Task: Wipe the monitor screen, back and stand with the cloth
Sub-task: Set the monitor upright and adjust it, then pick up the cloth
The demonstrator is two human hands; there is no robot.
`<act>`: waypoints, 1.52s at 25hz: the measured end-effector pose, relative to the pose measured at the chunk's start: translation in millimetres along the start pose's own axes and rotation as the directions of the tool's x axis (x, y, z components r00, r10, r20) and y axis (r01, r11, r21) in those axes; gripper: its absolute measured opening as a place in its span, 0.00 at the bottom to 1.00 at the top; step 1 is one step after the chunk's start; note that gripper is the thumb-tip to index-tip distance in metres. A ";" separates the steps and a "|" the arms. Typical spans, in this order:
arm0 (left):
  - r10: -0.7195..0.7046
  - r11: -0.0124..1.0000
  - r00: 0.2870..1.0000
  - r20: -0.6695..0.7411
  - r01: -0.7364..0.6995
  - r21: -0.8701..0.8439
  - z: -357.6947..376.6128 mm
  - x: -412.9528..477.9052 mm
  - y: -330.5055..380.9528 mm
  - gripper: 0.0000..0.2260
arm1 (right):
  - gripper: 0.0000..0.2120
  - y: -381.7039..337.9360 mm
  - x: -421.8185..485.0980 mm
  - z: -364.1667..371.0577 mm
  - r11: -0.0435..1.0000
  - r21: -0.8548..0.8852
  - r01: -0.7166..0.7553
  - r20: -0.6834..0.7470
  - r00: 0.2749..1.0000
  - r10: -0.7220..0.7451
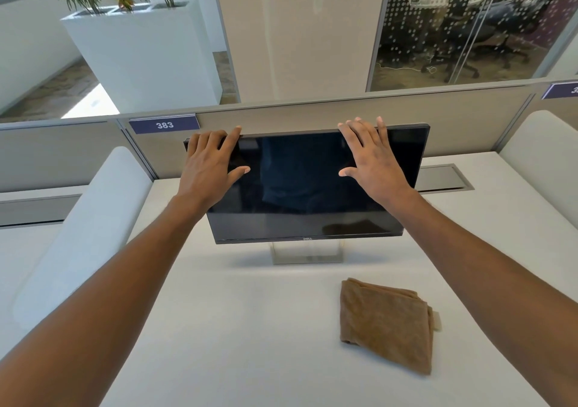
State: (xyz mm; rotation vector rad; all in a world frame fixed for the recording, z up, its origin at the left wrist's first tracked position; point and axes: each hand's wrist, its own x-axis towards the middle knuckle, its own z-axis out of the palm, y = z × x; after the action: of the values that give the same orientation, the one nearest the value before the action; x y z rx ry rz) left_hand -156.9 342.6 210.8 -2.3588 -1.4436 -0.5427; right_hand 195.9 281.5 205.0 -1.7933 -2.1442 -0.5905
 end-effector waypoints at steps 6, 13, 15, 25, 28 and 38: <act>-0.020 1.000 1.000 -0.024 0.020 0.022 -1.7 -6.6 7.1 0.36 | 0.46 7.8 2.7 -1.2 0.997 0.052 0.051 -0.003 0.999 -0.051; -0.026 0.999 0.999 -0.045 0.027 0.022 -2.2 -11.1 9.8 0.36 | 0.46 10.5 2.8 -0.4 0.996 0.061 0.066 -0.001 0.998 -0.066; -0.023 1.000 0.998 -0.050 0.024 0.012 -1.1 -11.6 9.4 0.36 | 0.46 10.5 1.4 0.1 0.997 0.049 0.066 -0.005 0.998 -0.066; -0.067 0.998 0.996 -0.055 0.068 0.009 3.6 -20.5 18.9 0.36 | 0.46 14.7 -6.0 -1.4 0.996 -0.023 0.088 -0.027 0.996 -0.089; -0.083 0.997 0.993 -0.079 0.084 0.001 5.0 -24.4 24.6 0.36 | 0.45 13.4 -8.0 -0.6 0.998 -0.031 0.060 -0.033 0.998 -0.061; -0.042 0.999 0.984 -0.173 0.044 0.010 14.7 -47.8 37.9 0.33 | 0.32 -3.5 -32.3 6.7 0.999 0.016 0.043 -0.142 0.989 -0.040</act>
State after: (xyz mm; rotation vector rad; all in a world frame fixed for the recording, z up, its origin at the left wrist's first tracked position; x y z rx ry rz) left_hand -140.6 295.8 172.3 -2.2137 -1.4175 -0.7276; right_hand 198.7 256.3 183.7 -1.6479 -2.0895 -0.6829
